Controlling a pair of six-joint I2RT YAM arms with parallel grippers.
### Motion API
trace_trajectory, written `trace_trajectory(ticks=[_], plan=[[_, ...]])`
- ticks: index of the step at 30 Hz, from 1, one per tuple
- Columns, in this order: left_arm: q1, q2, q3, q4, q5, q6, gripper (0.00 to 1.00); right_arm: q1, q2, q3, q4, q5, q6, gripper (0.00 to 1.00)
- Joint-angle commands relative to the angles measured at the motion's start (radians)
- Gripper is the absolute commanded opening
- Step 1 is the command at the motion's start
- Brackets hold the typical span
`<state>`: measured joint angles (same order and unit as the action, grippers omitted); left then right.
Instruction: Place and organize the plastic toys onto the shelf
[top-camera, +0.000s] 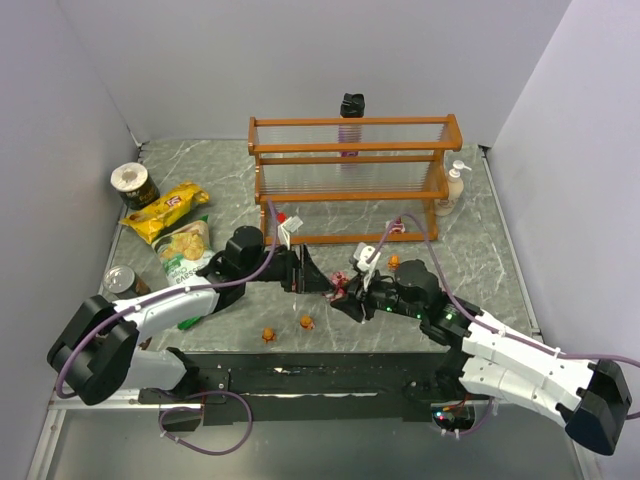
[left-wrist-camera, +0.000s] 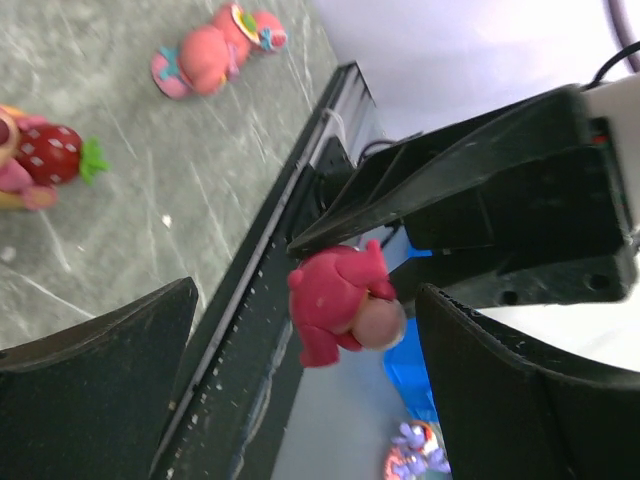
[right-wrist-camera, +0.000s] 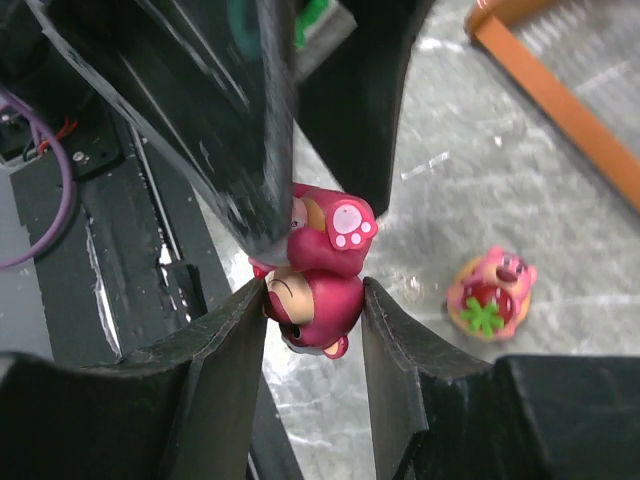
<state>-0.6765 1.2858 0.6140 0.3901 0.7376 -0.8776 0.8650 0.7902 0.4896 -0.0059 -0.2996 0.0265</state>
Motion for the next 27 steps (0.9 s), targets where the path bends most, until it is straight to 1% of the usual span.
trace_trajectory(ticks=[1,5,9,13,20,24,27], plan=[[-0.012,-0.014,0.043,-0.016,0.054,-0.031,0.96,0.034,0.024,0.076,-0.014,0.025,-0.094,0.00],[-0.014,-0.013,0.067,-0.066,0.033,-0.040,0.96,0.069,0.059,0.104,-0.040,0.068,-0.125,0.00],[-0.012,-0.005,0.090,-0.117,-0.004,-0.041,0.96,0.117,0.089,0.133,-0.100,0.167,-0.164,0.00],[-0.012,0.017,0.092,-0.120,-0.001,-0.058,0.96,0.155,0.092,0.145,-0.115,0.235,-0.188,0.00],[-0.012,0.076,0.095,-0.118,0.023,-0.090,0.96,0.181,0.113,0.168,-0.108,0.319,-0.220,0.00],[-0.012,0.095,0.096,-0.108,0.022,-0.101,0.99,0.187,0.129,0.176,-0.098,0.338,-0.237,0.00],[-0.012,0.098,0.104,-0.118,0.008,-0.100,0.91,0.189,0.141,0.178,-0.101,0.347,-0.244,0.00]])
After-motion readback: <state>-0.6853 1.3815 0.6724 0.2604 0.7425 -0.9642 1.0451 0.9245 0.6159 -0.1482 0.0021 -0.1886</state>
